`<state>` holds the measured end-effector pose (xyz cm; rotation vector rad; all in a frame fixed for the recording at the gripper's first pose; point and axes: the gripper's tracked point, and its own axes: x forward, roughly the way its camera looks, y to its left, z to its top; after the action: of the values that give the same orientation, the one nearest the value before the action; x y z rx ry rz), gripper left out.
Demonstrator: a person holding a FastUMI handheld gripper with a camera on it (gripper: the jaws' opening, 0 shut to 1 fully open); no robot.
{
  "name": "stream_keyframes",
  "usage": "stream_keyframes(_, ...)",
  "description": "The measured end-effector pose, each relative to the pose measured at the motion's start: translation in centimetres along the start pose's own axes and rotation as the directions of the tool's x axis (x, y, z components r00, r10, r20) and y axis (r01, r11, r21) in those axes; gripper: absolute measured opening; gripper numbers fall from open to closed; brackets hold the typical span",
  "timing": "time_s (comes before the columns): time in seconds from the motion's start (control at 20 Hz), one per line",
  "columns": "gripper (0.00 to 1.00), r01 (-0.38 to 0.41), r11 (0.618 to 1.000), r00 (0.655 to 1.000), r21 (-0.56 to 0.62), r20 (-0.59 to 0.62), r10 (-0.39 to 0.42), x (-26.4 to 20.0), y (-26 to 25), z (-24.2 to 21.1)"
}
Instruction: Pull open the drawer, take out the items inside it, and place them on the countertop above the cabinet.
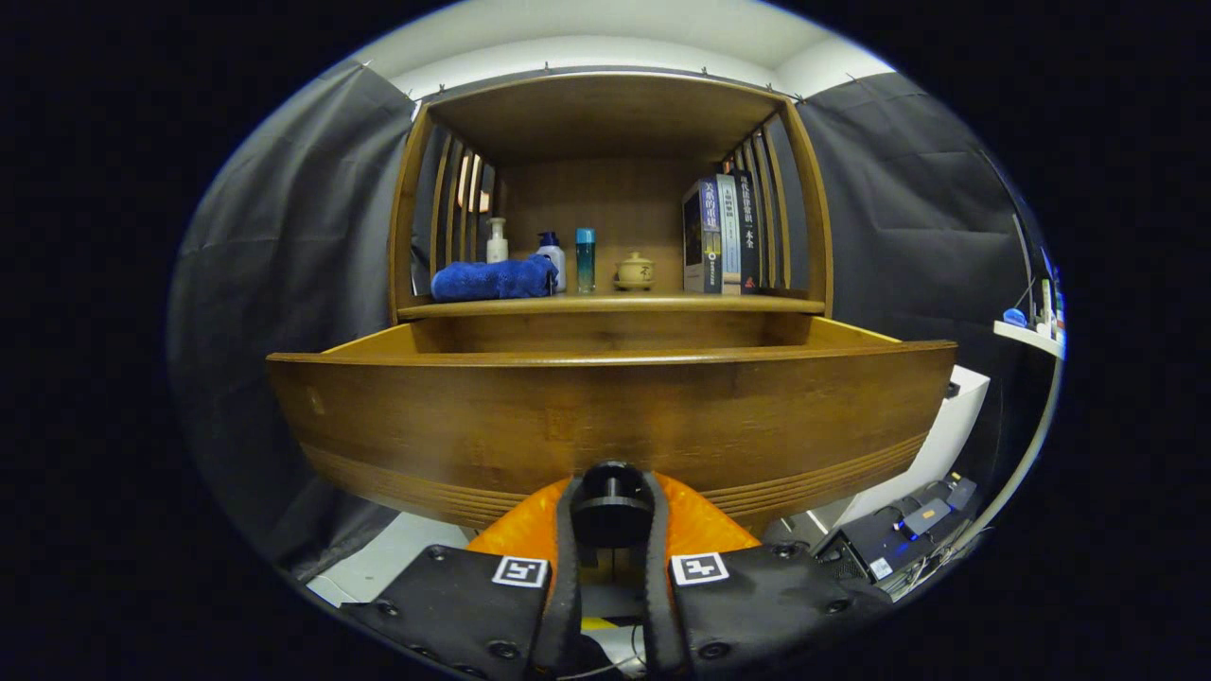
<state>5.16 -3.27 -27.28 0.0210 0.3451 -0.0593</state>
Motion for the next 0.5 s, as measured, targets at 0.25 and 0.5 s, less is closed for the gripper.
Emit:
stream_keyframes(0.25,0.34,-0.006,1.000,1.000,0.001,-0.006,0.006,-0.50,0.01,-0.30)
stream_keyframes(0.5,0.39,0.008,1.000,1.000,-0.026,0.019,-0.008,-0.53,-0.06,-0.42)
